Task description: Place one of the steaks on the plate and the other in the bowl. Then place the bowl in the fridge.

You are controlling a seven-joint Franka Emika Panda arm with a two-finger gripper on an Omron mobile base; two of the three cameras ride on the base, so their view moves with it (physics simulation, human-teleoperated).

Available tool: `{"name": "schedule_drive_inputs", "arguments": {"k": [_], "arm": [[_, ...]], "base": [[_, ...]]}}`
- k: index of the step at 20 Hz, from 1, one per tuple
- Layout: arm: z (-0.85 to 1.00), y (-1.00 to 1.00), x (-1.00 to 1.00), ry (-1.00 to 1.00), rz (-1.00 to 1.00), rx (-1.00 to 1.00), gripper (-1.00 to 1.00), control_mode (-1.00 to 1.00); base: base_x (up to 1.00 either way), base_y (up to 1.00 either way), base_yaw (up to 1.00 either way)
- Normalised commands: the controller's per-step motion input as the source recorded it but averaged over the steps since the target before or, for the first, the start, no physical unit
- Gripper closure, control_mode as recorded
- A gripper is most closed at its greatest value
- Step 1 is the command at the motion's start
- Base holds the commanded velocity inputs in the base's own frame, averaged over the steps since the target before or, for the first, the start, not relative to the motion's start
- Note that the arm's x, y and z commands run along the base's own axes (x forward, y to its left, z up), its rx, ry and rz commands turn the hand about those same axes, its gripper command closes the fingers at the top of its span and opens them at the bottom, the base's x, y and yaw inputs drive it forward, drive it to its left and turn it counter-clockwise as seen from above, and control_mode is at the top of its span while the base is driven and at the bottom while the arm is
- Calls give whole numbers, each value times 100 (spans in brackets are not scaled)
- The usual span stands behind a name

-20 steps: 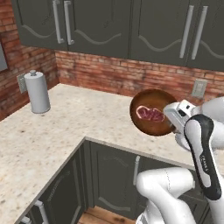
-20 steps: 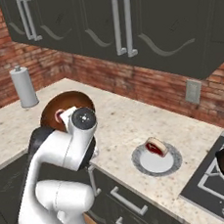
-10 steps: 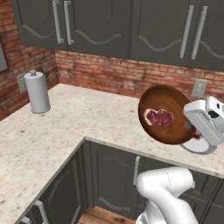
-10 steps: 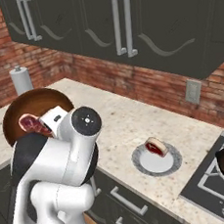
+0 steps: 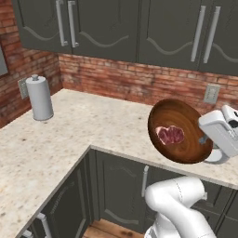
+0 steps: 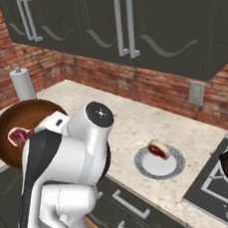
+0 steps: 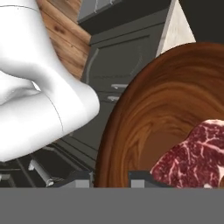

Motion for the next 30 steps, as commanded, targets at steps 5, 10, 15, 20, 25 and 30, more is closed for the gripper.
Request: {"name": "schedule_drive_inputs", "arguments": {"k": [5,10,15,20,25,30], "arm": [[-1,0,1,0,0,0,100,-100],[0,0,0,0,0,0,100,100],[0,0,0,0,0,0,100,100],[0,0,0,0,0,0,100,100],[0,0,0,0,0,0,100,100],[0,0,0,0,0,0,100,100]], "base": [[0,0,0],[-2,2,1],[-34,23,19],[-77,7,24],[-97,-14,18],[-79,-20,28]]}}
